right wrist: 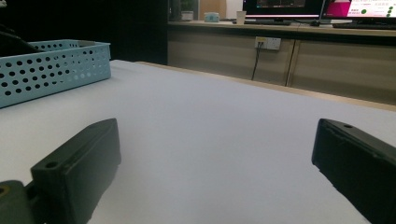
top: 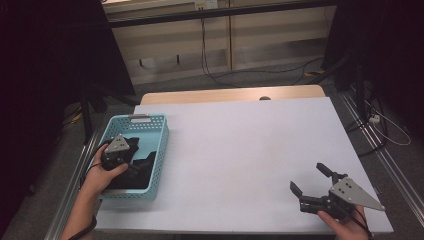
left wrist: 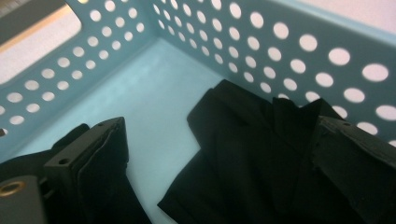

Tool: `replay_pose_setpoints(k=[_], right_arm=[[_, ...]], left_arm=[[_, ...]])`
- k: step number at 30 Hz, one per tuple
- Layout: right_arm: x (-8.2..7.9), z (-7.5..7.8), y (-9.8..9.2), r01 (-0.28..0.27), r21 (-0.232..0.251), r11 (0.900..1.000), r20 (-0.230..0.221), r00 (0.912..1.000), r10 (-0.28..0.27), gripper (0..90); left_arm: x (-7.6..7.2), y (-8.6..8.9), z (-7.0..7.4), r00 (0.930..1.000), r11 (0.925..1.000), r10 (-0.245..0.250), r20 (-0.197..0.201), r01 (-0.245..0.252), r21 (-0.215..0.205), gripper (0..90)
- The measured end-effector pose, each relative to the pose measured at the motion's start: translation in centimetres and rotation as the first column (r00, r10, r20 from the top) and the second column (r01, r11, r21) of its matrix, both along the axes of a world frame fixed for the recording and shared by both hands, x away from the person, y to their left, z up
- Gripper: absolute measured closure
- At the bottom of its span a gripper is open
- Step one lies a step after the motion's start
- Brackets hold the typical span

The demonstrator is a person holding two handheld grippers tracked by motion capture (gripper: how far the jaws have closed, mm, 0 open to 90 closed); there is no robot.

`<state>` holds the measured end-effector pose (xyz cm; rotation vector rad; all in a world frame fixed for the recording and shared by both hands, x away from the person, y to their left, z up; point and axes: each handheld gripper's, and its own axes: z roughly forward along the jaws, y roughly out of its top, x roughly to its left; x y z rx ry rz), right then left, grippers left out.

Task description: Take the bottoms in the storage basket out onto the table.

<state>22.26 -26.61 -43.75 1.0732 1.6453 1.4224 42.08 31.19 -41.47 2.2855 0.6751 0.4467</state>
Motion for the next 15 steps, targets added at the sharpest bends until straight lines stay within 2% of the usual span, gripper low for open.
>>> replay_pose_setpoints(k=[3,7,15], right_arm=[[0.0,0.0,0.0,-0.002,0.001,1.000,-0.001,1.0000,0.002,0.2],[-0.1,0.0,-0.1,0.003,0.004,1.000,-0.003,1.0000,-0.003,0.2],[-0.2,0.0,-0.2,0.001,0.005,1.000,-0.004,1.0000,-0.001,0.4]], left_arm=[[0.1,0.0,-0.3,0.9997,0.9998,0.002,-0.023,-0.001,0.019,4.2],[0.2,-0.1,-0.9,0.9976,0.9979,-0.006,-0.069,0.010,0.064,4.2],[0.3,-0.3,-1.6,0.9951,0.9943,-0.010,-0.098,0.020,0.104,4.8]])
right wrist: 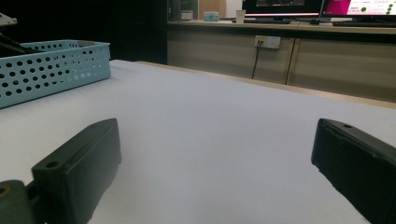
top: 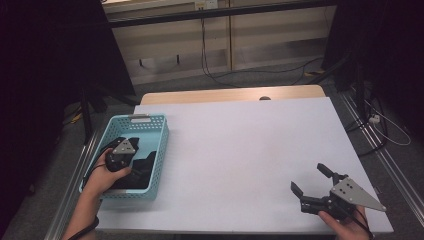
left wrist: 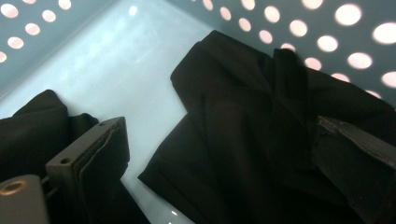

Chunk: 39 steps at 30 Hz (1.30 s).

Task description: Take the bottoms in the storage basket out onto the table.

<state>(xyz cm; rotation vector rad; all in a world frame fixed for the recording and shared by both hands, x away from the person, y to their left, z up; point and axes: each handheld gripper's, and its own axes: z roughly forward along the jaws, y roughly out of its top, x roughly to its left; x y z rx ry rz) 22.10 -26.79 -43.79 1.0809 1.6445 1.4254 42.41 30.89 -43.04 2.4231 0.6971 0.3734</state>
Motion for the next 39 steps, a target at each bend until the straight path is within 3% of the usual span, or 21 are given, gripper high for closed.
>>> replay_pose_setpoints(k=[19,25,35,39], right_arm=[[-0.16,0.03,-0.04,-0.006,-0.004,1.000,0.000,1.0000,0.006,0.7],[-0.19,0.05,-0.06,-0.007,-0.005,1.000,0.001,1.0000,0.007,0.7],[-0.27,0.03,-0.05,-0.004,-0.010,1.000,-0.006,1.0000,0.004,1.0],[-0.26,0.03,-0.01,-0.005,-0.011,1.000,-0.006,1.0000,0.005,1.0]], left_arm=[[0.46,0.37,-0.46,0.9973,0.9998,-0.017,-0.072,0.017,-0.013,9.9],[0.69,0.60,-0.54,0.9934,0.9999,-0.009,-0.115,0.008,-0.010,10.1],[0.74,0.66,-0.21,0.9827,0.9995,-0.007,-0.185,0.002,-0.030,38.9],[0.90,0.83,-0.05,0.9832,0.9997,0.011,-0.182,-0.015,-0.021,61.5]])
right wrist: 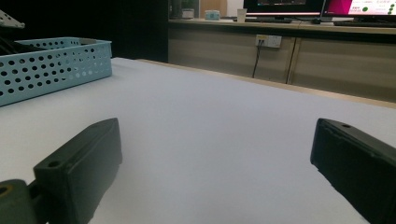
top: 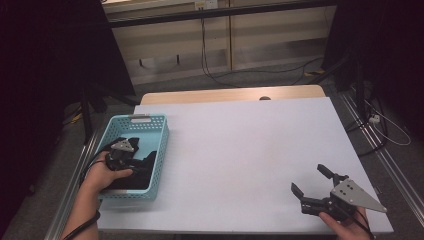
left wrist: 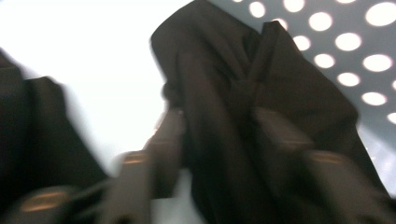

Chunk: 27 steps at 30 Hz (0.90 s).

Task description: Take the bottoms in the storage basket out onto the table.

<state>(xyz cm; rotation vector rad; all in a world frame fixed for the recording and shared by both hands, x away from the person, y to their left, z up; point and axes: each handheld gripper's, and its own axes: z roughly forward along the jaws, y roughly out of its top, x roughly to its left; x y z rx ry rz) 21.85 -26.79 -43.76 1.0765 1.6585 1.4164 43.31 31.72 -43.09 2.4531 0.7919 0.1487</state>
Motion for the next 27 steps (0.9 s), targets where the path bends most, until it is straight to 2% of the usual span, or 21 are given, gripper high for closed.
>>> replay_pose_setpoints(k=[1,4,7,10,13,17,19,21,23,27], right_arm=[[0.0,0.0,0.0,0.000,0.000,1.000,0.000,1.0000,0.000,1.0],[0.0,0.0,0.0,0.001,-0.003,1.000,-0.001,1.0000,-0.001,1.1],[0.0,0.0,0.0,0.002,0.000,1.000,-0.003,1.0000,-0.002,1.1],[0.0,0.0,0.0,0.002,0.001,1.000,-0.003,1.0000,-0.002,1.1],[0.0,0.0,0.0,0.006,-0.004,1.000,-0.001,1.0000,-0.006,1.1],[0.0,0.0,-0.2,0.007,0.002,1.000,0.001,1.0000,-0.007,1.1],[0.0,0.0,-0.3,0.009,0.004,1.000,0.001,1.0000,-0.009,1.1],[0.1,0.0,-0.3,0.013,0.002,1.000,-0.002,0.9999,-0.013,1.1],[0.1,0.0,-0.4,0.017,0.002,1.000,-0.001,0.9999,-0.017,1.1],[0.1,-0.1,-0.4,0.018,0.002,1.000,-0.001,0.9998,-0.018,1.1]], left_arm=[[0.0,-0.1,0.0,1.0000,1.0000,0.000,-0.009,0.000,-0.010,62.4],[0.1,-0.2,0.1,0.9995,0.9999,-0.013,-0.029,0.014,0.002,69.9],[0.2,-0.4,0.2,0.9985,1.0000,0.000,-0.055,0.000,0.005,76.7],[0.5,-0.6,0.4,0.9983,0.9994,0.006,-0.057,-0.004,0.033,79.4],[0.5,-0.7,0.5,0.9959,0.9986,0.046,-0.078,-0.044,0.030,80.8],[0.8,-0.5,0.8,0.9948,0.9940,0.094,-0.038,-0.092,0.060,82.1],[0.9,-0.3,1.0,0.9915,0.9898,0.128,-0.027,-0.126,0.067,82.5],[1.0,0.1,1.1,0.9873,0.9874,0.153,-0.042,-0.152,0.046,82.5],[1.0,0.7,1.2,0.9811,0.9812,0.191,-0.033,-0.190,0.036,82.7],[1.0,1.4,1.8,0.9724,0.9711,0.231,0.028,-0.233,0.052,82.8]])
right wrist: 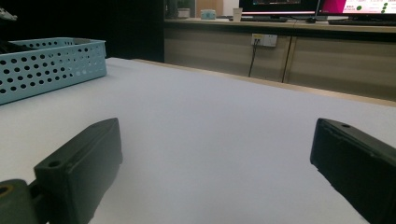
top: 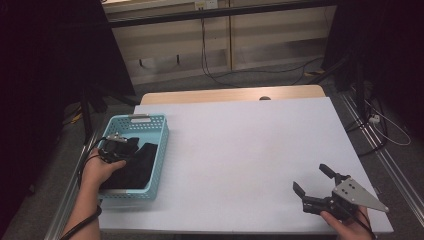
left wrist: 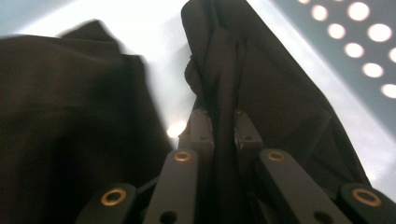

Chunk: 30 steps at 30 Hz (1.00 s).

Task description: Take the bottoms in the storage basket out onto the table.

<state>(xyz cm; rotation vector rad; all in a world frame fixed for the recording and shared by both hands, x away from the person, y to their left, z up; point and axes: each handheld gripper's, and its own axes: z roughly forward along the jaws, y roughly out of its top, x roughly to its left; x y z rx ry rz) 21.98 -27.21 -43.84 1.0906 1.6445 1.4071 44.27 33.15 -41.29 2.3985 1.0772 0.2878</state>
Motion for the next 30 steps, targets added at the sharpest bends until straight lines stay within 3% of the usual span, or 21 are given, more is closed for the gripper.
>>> replay_pose_setpoints(k=[1,3,5,12,18,20,22,25,30], right_arm=[[0.0,0.0,0.0,0.001,0.001,1.000,-0.001,1.0000,-0.001,1.1],[0.0,0.0,0.0,0.001,0.001,1.000,-0.002,1.0000,-0.001,1.1],[0.0,0.0,0.1,0.000,0.001,1.000,-0.004,1.0000,0.000,1.1],[0.1,-0.1,0.1,-0.001,0.001,1.000,-0.004,1.0000,0.001,1.1],[0.1,-0.1,0.1,-0.003,0.003,1.000,-0.005,1.0000,0.003,1.1],[0.1,-0.1,0.1,-0.004,0.002,1.000,-0.005,1.0000,0.004,1.1],[0.1,-0.1,0.1,-0.006,0.003,1.000,-0.005,1.0000,0.006,1.1],[0.1,-0.1,0.1,-0.007,0.002,1.000,-0.004,1.0000,0.007,1.1],[0.0,-0.1,0.1,-0.007,0.001,1.000,-0.004,1.0000,0.007,1.1]], left_arm=[[0.0,0.2,0.2,0.9998,0.9999,0.004,0.018,-0.004,0.014,82.8],[0.0,0.5,0.5,0.9993,0.9997,0.021,0.031,-0.021,-0.010,82.7],[0.1,0.8,0.9,0.9982,0.9993,0.039,0.046,-0.038,-0.005,82.8],[0.2,1.7,2.1,0.9871,0.9946,0.104,0.122,-0.103,-0.012,82.7],[0.3,2.4,2.5,0.9743,0.9865,0.163,0.156,-0.163,-0.009,82.4],[0.3,2.4,2.5,0.9770,0.9877,0.156,0.145,-0.156,-0.014,81.4],[0.3,2.1,2.4,0.9780,0.9894,0.143,0.152,-0.145,0.002,78.6],[0.4,1.8,2.6,0.9774,0.9907,0.136,0.162,-0.136,-0.009,71.0],[0.4,1.5,3.3,0.9708,0.9908,0.129,0.202,-0.135,0.014,56.1]])
